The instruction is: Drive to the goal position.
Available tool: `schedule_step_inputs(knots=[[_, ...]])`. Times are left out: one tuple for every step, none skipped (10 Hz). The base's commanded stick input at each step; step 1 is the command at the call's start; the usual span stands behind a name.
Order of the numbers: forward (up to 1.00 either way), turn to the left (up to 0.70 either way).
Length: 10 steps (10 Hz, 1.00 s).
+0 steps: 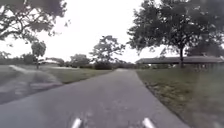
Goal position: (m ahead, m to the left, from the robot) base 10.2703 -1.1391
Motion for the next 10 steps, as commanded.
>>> schedule_step_inputs(knots=[[0.85, 0.0], [0.85, 0.0], [0.85, 0.0], [0.85, 0.0], [0.85, 0.0], [0.85, 0.0], [0.85, 0.0], [0.85, 0.0], [0.85, 0.0], [0.85, 0.0]])
